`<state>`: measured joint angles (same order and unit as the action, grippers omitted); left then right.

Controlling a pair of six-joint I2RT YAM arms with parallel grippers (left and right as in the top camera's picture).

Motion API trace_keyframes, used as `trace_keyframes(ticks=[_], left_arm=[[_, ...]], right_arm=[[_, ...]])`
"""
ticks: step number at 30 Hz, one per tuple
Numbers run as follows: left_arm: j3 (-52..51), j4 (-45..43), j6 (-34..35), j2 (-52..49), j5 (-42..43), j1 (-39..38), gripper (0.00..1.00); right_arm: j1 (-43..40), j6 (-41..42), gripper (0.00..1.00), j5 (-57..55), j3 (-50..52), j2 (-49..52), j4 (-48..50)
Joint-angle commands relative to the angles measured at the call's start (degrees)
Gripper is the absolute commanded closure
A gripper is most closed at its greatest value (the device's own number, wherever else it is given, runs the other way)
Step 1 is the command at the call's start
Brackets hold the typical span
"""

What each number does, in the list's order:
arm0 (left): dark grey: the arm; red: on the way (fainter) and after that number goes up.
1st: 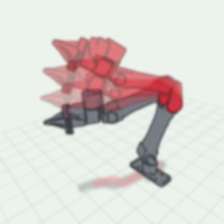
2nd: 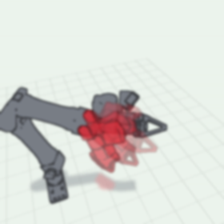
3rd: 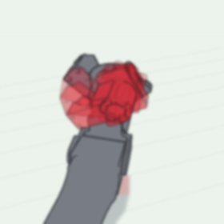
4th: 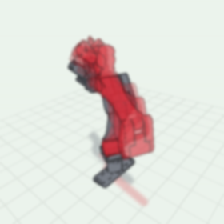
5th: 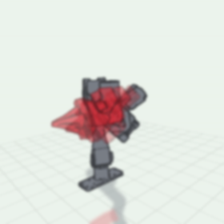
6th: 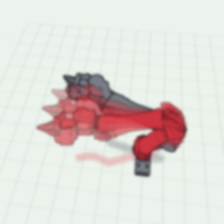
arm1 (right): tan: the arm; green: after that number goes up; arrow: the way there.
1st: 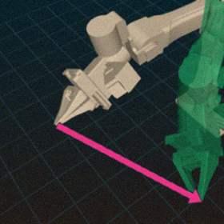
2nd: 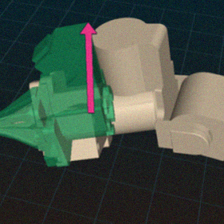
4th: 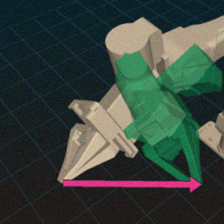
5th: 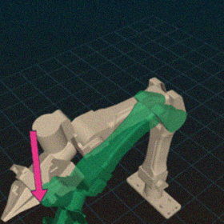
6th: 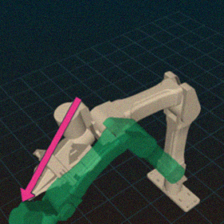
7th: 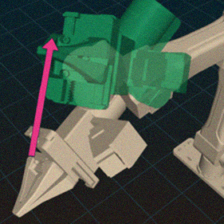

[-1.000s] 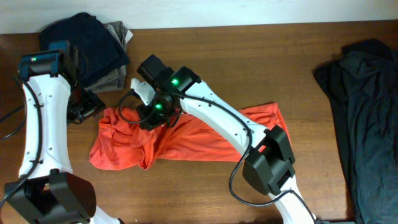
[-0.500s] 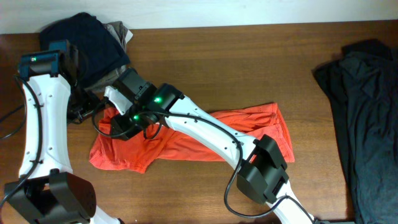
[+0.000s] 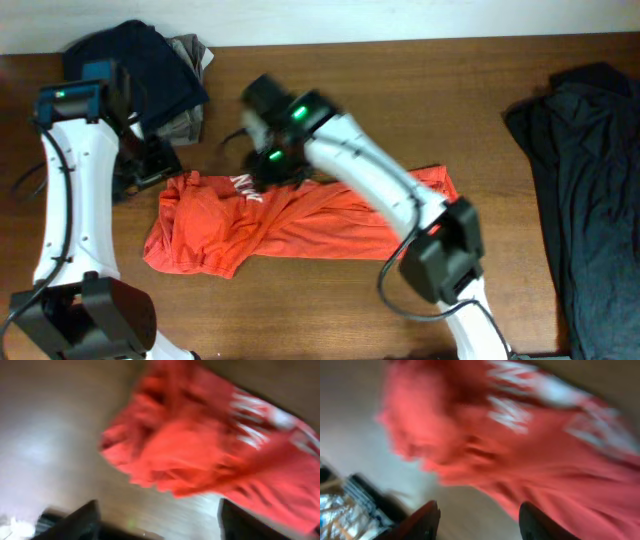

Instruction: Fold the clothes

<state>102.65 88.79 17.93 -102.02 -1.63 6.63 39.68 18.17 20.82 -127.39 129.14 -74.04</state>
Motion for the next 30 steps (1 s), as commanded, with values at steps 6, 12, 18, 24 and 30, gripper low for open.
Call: trace_keyframes(ticks=[6, 12, 18, 24, 30], left_arm=[[-8.8, -7.8, -7.0, 0.7, 10.0, -10.9, 0.97], [-20.3, -16.6, -5.1, 0.7, 9.4, -10.0, 0.99], [-23.9, -20.7, -5.2, -0.3, 9.4, -7.8, 0.99], [-23.9, -21.4, -5.1, -6.5, 11.6, -8.1, 0.99], [-23.9, -22.8, -5.1, -12.8, 12.0, -8.0, 0.99]], right_arm=[[-15.4, 0.1, 0.93, -18.7, -2.8, -7.2, -21.5], [-24.3, -1.2, 0.96, -21.6, 7.2, -7.3, -22.4], [-29.0, -1.7, 0.96, -21.1, 15.2, -7.3, -16.4], [-30.3, -4.9, 0.78, -14.7, 17.0, -7.3, -11.4], [-30.6, -5.9, 0.42, -15.2, 17.4, -6.9, -10.4]])
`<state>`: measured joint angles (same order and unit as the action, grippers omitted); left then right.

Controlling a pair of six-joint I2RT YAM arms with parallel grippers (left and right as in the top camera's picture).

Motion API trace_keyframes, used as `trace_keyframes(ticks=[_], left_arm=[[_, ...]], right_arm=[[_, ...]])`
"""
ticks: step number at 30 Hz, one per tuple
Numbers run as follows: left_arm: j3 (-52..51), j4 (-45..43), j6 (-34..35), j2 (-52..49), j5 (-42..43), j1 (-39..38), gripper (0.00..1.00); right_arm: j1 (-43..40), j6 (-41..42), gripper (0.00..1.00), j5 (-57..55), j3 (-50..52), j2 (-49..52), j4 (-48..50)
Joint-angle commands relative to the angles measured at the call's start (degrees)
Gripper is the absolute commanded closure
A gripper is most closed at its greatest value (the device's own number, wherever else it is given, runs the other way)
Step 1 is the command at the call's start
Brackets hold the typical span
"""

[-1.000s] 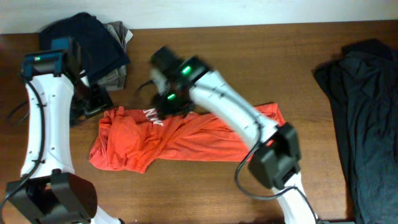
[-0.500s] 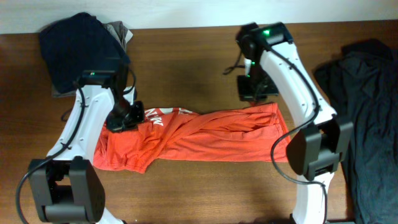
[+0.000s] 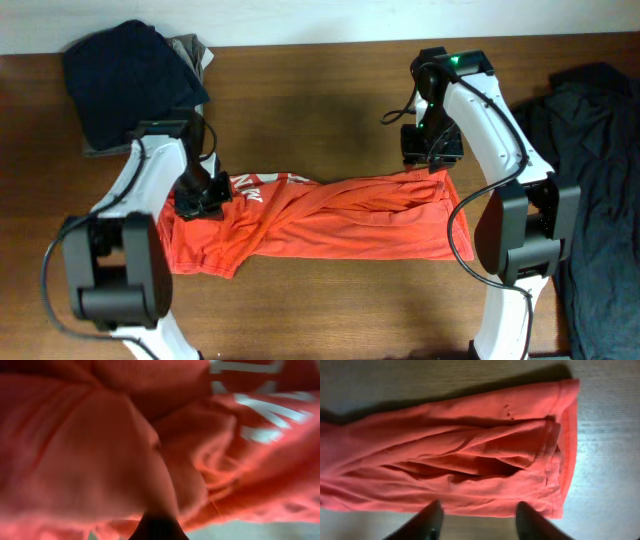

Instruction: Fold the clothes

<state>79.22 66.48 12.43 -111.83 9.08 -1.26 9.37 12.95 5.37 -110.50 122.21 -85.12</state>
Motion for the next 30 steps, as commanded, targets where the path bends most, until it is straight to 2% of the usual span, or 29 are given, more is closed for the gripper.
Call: trace_keyframes(ticks=[1, 10, 17, 21, 27, 30], left_arm=[[-0.5, -0.8, 0.4, -3.9, 1.2, 0.0, 0.99], [-0.5, -3.6, 0.9, -7.1, -1.7, 3.4, 0.99], [-0.5, -4.8, 2.3, -7.1, -2.4, 10.2, 0.99], [-0.5, -5.5, 2.3, -7.1, -2.5, 11.7, 0.99], [-0.5, -5.9, 3.3, -7.1, -2.5, 11.8, 0.99], [-0.5, -6.0, 3.4, -7.1, -2.5, 11.8, 0.99]], right_arm=[[-0.4, -0.7, 0.40, -0.7, 0.6, 0.0, 1.2], [-4.8, -0.7, 0.37, -1.5, 4.5, 0.1, 6.1], [-7.5, -0.7, 0.43, -0.8, 10.0, 0.1, 11.2], [-7.5, -0.7, 0.44, 1.5, 11.7, 0.1, 11.5], [-7.2, -3.6, 0.48, 10.9, 13.2, 0.1, 10.6], [-6.6, -3.5, 0.47, 10.9, 13.2, 0.1, 10.6]])
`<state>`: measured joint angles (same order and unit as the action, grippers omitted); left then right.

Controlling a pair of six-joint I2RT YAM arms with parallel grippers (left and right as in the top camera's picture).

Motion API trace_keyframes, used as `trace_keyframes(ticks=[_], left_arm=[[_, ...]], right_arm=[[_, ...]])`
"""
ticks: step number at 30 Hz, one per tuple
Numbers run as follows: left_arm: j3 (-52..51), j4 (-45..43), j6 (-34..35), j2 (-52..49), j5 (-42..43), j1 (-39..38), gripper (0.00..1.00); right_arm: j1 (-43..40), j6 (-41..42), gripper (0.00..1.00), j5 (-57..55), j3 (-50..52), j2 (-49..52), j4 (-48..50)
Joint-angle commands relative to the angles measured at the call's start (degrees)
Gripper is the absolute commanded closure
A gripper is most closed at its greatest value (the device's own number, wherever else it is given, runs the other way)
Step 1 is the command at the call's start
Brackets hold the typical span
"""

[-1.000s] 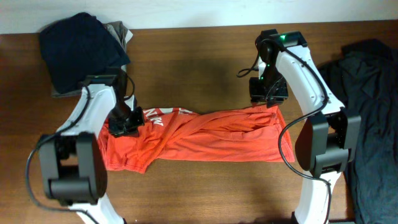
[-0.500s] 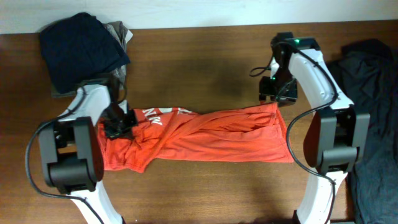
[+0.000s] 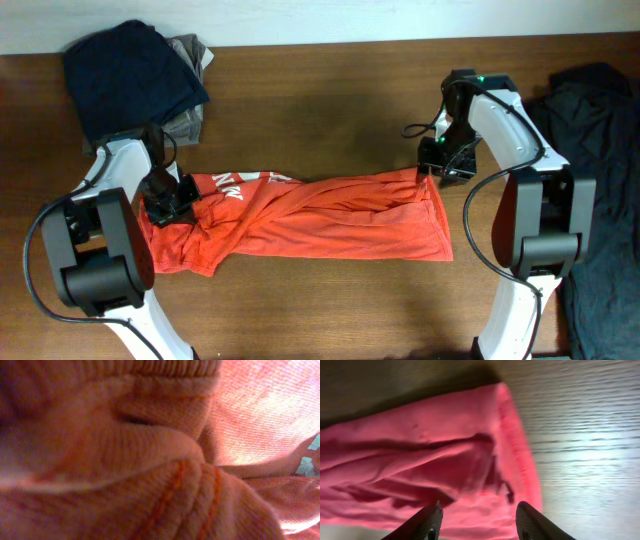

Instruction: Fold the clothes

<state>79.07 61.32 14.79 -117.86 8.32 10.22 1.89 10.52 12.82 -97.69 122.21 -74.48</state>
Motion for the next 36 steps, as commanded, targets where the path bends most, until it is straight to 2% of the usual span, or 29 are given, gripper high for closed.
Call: trace_keyframes(ticks=[1, 7, 13, 18, 23, 29, 36], left_arm=[[-0.3, -0.8, 1.0, -1.1, -1.7, 0.3, 0.99], [-0.3, -0.4, 1.0, -1.1, -1.7, 0.3, 0.99], [-0.3, -0.4, 1.0, -1.1, -1.7, 0.3, 0.99], [-0.3, -0.5, 1.0, -1.1, -1.7, 0.3, 0.99], [-0.3, -0.5, 1.0, -1.1, -1.7, 0.3, 0.99], [-0.3, -0.8, 1.0, -1.1, -2.1, 0.3, 0.99], [-0.3, -0.9, 1.1, -1.1, -3.8, 1.7, 0.99]], right_arm=[[1.2, -1.1, 0.47, 3.5, 0.4, 0.1, 0.0], [2.3, 1.0, 0.48, 1.5, 1.6, 0.2, 0.3], [2.3, 0.9, 0.56, 2.2, 6.2, 0.2, 3.7], [2.3, 0.9, 0.59, 3.3, 8.7, 0.2, 6.6], [2.2, 0.9, 0.71, 3.2, 8.7, 0.2, 7.5], [1.5, 0.9, 0.94, 2.3, 7.0, 0.2, 7.0], [-2.5, 1.9, 0.96, -4.6, 2.3, 0.1, 0.7]])
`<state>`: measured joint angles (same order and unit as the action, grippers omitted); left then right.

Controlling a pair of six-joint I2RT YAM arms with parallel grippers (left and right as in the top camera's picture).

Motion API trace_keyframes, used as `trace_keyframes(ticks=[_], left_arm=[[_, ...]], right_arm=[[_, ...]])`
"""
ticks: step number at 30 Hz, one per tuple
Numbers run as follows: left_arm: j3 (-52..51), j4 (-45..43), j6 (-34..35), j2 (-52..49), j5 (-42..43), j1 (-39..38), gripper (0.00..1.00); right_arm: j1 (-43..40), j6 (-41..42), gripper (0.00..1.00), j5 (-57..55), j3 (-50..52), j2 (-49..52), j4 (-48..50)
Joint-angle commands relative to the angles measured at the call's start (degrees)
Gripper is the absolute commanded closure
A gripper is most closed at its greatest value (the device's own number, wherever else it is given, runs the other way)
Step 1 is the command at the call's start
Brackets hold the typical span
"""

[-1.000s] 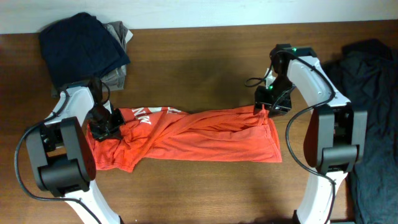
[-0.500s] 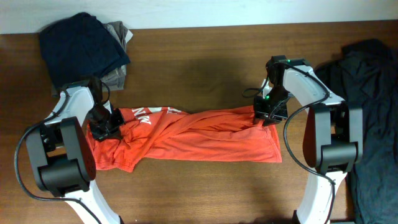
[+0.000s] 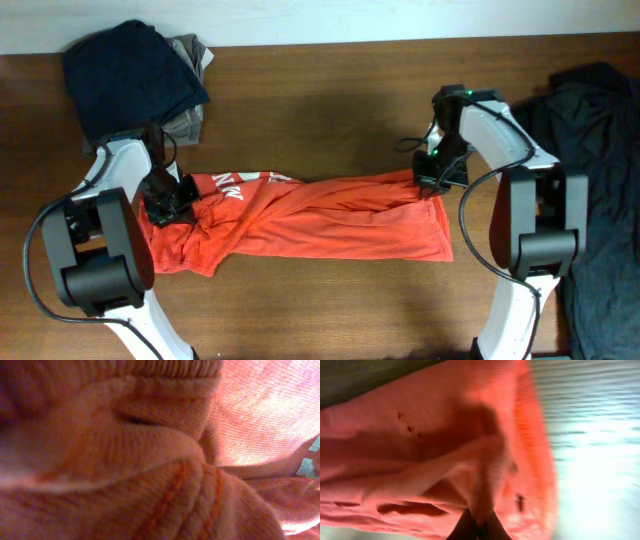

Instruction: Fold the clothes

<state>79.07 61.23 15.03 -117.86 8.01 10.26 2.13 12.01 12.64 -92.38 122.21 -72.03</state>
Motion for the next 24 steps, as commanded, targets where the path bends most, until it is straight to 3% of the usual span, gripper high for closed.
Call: trace_keyframes(ticks=[1, 10, 24], left_arm=[[-0.3, -0.8, 1.4, -1.1, -3.5, 2.1, 0.99], [-0.2, -1.1, 2.2, -1.1, -3.3, 6.4, 0.99], [3.1, -1.0, 2.3, -1.1, -1.3, 6.7, 0.99]], right_arm=[[-3.7, 0.5, 0.96, -4.5, -3.7, 0.1, -2.4], [-9.4, 0.5, 0.96, -4.1, -5.1, -0.2, -6.4], [-9.2, -1.1, 0.96, -0.6, -5.1, -8.2, -16.5]])
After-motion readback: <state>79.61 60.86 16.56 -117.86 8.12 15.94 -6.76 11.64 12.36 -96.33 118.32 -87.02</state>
